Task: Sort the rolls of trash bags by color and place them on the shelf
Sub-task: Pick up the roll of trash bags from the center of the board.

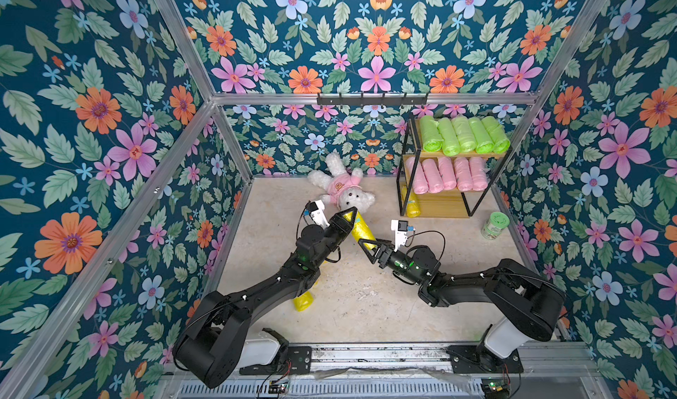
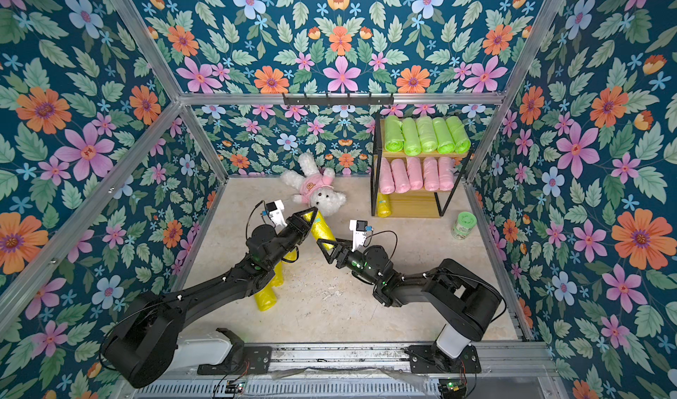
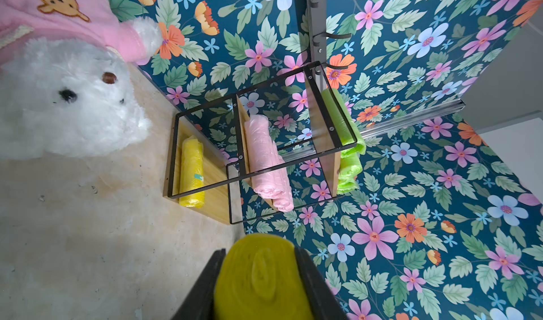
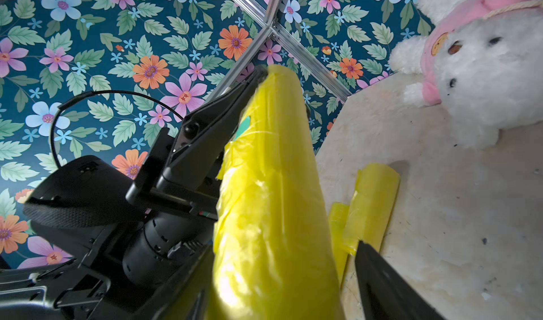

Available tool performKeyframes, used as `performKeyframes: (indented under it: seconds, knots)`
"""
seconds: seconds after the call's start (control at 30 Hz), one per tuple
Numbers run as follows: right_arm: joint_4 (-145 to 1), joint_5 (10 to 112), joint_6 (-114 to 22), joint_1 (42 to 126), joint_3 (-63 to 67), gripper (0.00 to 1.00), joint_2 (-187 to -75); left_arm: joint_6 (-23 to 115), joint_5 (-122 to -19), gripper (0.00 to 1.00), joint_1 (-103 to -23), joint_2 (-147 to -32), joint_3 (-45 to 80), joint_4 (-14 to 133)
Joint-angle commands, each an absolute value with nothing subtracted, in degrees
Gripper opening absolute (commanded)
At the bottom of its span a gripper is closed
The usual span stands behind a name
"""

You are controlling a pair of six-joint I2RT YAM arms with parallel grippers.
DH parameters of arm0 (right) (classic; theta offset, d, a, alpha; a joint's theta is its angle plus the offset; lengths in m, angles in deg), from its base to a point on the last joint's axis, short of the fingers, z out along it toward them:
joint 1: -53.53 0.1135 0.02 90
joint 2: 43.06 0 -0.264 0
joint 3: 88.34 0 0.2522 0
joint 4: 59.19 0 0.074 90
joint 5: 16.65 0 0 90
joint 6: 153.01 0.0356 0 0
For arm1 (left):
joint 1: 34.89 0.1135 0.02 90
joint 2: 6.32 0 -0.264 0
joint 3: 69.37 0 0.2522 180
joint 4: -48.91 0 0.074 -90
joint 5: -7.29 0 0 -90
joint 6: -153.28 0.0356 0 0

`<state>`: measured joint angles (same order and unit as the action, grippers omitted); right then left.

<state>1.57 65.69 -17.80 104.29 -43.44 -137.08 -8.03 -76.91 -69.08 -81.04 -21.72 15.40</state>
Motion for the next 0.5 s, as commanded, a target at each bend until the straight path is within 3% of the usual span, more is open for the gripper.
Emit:
performKeyframes:
  seconds: [0.0,0.23,0.33,0.47]
  knots:
    - [5.7,65.9,-17.2,104.4,-42.7,0.68,-137.4,-9.4,-77.3,0.29,-69.2,-81.3,-21.7,10.5]
    - [5.8,66.9,-17.5,104.4,-42.7,0.48,-137.3,-9.9,-77.0,0.31,-69.2,-81.8,-21.7,10.1]
    - [5.3,67.7,-17.6,104.4,-42.8,0.39,-137.0,-9.8,-77.4,0.38,-69.2,-81.8,-22.0,10.4]
    - [4.1,68.1,-18.3,104.3,-42.9,0.37,-136.4,-9.4,-78.7,0.52,-69.2,-81.8,-22.7,11.3]
